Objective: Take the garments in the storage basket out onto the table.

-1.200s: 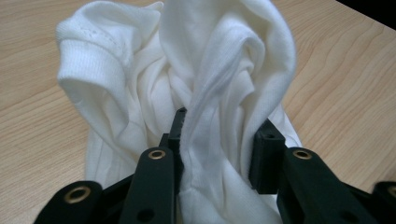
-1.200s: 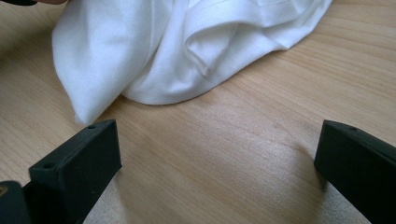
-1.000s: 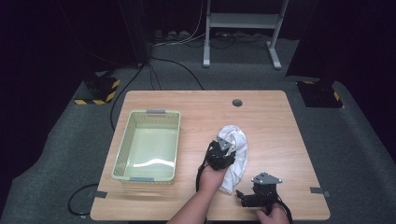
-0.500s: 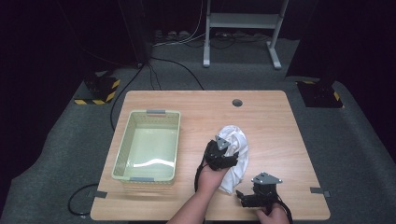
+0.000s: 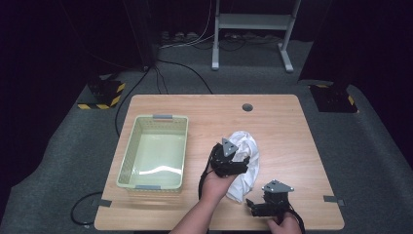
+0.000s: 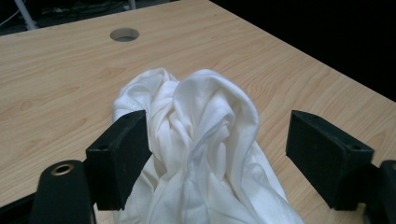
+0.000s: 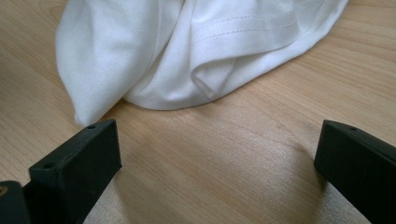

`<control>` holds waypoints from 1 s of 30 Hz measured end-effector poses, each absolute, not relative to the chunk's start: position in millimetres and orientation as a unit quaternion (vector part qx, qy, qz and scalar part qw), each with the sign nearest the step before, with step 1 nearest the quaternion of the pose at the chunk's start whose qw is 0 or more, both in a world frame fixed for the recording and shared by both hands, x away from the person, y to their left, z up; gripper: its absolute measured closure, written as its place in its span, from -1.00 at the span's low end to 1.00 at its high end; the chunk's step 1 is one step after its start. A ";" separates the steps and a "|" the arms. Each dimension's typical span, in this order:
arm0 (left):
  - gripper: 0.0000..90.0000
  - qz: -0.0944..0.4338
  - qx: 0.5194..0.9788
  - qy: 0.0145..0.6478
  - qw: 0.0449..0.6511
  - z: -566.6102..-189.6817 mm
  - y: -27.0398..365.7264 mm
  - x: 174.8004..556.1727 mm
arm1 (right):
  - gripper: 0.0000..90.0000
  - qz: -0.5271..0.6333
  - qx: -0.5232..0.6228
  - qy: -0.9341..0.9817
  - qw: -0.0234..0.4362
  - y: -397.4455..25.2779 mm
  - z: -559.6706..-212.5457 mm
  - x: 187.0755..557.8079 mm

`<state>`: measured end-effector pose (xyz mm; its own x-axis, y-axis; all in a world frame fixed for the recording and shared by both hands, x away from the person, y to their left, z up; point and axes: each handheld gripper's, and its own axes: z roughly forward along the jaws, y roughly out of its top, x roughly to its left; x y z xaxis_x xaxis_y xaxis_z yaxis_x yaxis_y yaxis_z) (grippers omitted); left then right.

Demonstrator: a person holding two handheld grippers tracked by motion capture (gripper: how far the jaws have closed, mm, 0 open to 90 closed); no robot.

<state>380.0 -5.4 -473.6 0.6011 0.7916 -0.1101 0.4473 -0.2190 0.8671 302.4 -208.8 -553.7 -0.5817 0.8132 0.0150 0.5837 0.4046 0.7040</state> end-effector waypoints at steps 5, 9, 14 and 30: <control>-0.62 0.189 0.756 0.399 0.482 -463.5 -2.5 377.3 | -1.00 0.343 0.426 0.821 0.167 -209.1 -553.6 302.5; -0.70 0.193 0.755 0.394 0.486 -455.5 -1.9 377.6 | -1.00 0.343 0.426 0.820 0.166 -209.2 -553.6 302.6; -0.79 0.200 0.758 0.378 0.491 -444.6 -2.0 375.1 | -1.00 0.345 0.426 0.820 0.166 -209.4 -553.6 302.7; -0.98 0.191 0.763 0.354 0.505 -437.1 8.3 366.6 | -1.00 0.342 0.426 0.821 0.167 -208.9 -553.6 302.5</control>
<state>366.6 8.3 -437.1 0.6767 0.7333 -0.0657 0.3468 -0.2388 0.9070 302.5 -208.9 -553.6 -0.5817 0.8132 0.0165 0.5843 0.4037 0.7040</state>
